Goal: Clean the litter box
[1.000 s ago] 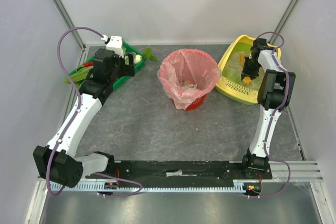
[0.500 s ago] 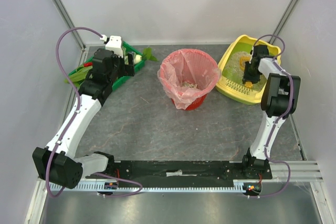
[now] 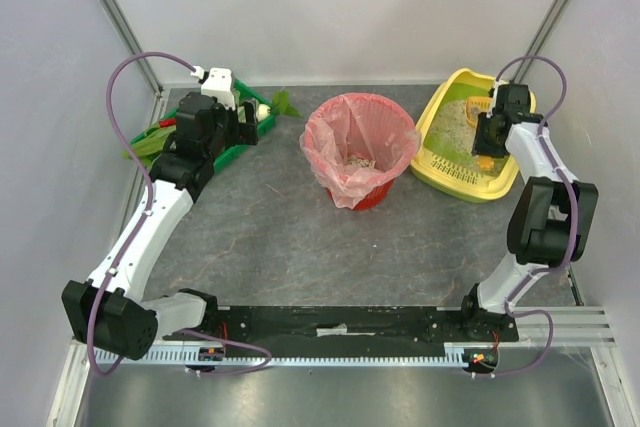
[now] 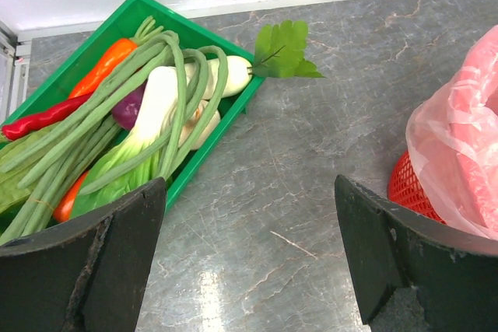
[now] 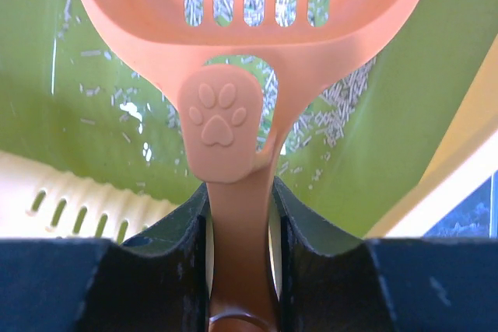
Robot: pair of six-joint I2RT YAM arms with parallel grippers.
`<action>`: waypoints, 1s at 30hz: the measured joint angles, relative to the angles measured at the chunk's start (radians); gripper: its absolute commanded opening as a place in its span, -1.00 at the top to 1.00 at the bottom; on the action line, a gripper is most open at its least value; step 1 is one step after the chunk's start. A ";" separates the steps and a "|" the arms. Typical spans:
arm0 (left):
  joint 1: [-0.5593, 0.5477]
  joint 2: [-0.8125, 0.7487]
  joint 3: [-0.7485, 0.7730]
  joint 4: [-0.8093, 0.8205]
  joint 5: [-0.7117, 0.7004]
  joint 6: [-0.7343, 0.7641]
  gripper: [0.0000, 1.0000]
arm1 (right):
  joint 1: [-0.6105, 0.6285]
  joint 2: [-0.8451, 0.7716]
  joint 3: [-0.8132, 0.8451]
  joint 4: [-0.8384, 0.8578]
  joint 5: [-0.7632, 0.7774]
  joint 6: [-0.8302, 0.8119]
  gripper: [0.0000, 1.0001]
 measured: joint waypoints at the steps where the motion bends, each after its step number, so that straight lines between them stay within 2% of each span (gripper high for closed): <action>1: 0.000 0.000 0.000 0.000 0.005 -0.004 -0.89 | 0.000 -0.017 -0.019 0.000 -0.001 0.000 1.00; 11: 0.000 0.000 -0.009 0.002 0.024 -0.027 -0.89 | 0.015 -0.191 -0.182 -0.045 -0.023 0.049 1.00; 17: 0.000 0.000 -0.009 0.007 0.035 -0.037 -0.89 | -0.004 -0.177 -0.181 -0.027 -0.065 0.106 1.00; 22: 0.000 0.000 -0.009 0.006 0.039 -0.044 -0.89 | 0.031 -0.180 -0.190 -0.021 -0.101 0.117 1.00; 27: 0.000 0.000 -0.009 0.006 0.039 -0.045 -0.89 | -0.080 -0.202 -0.231 0.010 -0.148 0.143 1.00; 30: 0.000 0.000 -0.009 0.006 0.039 -0.046 -0.89 | -0.062 -0.202 -0.229 0.001 -0.151 0.140 1.00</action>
